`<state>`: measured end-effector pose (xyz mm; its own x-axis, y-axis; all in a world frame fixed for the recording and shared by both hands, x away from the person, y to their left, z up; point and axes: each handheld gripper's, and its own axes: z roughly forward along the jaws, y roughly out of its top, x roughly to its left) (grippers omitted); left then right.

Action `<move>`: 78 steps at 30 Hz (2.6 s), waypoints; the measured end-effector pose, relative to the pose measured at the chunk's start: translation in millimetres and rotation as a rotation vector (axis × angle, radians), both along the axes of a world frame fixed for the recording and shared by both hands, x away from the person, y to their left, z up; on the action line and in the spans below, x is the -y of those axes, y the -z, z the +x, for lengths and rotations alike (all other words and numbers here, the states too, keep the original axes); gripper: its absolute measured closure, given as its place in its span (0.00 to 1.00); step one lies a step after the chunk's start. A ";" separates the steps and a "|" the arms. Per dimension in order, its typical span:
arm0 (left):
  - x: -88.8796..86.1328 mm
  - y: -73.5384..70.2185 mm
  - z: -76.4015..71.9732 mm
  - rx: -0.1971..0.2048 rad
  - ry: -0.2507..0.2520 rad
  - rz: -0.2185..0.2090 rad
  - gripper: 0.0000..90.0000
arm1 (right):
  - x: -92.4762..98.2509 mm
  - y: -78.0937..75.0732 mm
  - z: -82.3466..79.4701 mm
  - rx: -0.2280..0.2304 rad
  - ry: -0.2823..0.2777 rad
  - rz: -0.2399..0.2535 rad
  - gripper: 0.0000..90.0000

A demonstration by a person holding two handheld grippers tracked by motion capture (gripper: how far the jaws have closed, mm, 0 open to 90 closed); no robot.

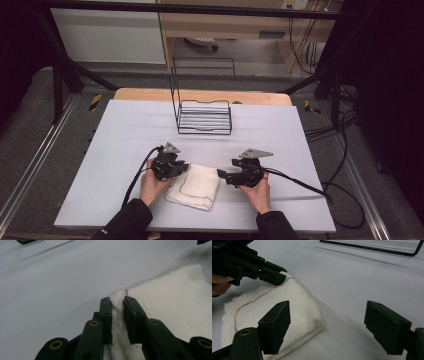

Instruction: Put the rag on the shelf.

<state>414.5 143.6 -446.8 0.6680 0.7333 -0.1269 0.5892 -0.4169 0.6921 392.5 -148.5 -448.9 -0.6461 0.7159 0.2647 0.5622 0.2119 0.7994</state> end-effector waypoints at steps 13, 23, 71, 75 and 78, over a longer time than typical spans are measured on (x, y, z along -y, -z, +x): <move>-1.3 1.1 0.2 0.008 -0.001 -0.008 0.85 | -20.7 4.8 0.9 -0.009 -0.027 -0.109 0.56; -1.9 2.6 -0.6 0.016 0.004 -0.021 0.84 | -24.2 10.0 3.3 -0.082 -0.035 -0.078 0.75; -18.6 -37.7 -28.1 0.164 -0.045 -0.180 0.90 | -19.6 -32.8 -17.6 0.082 -0.040 0.043 0.92; -18.9 -43.5 -31.7 0.185 -0.046 -0.195 0.90 | -17.9 -36.5 -18.6 0.104 -0.039 0.054 0.92; -19.6 -48.7 -33.9 0.201 -0.042 -0.205 0.91 | -16.5 -40.5 -20.1 0.120 -0.037 0.059 0.92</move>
<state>380.7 163.2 -398.2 0.6646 0.7334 -0.1431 0.4452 -0.2348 0.8641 372.5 -132.0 -408.4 -0.7012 0.6765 0.2252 0.4547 0.1809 0.8721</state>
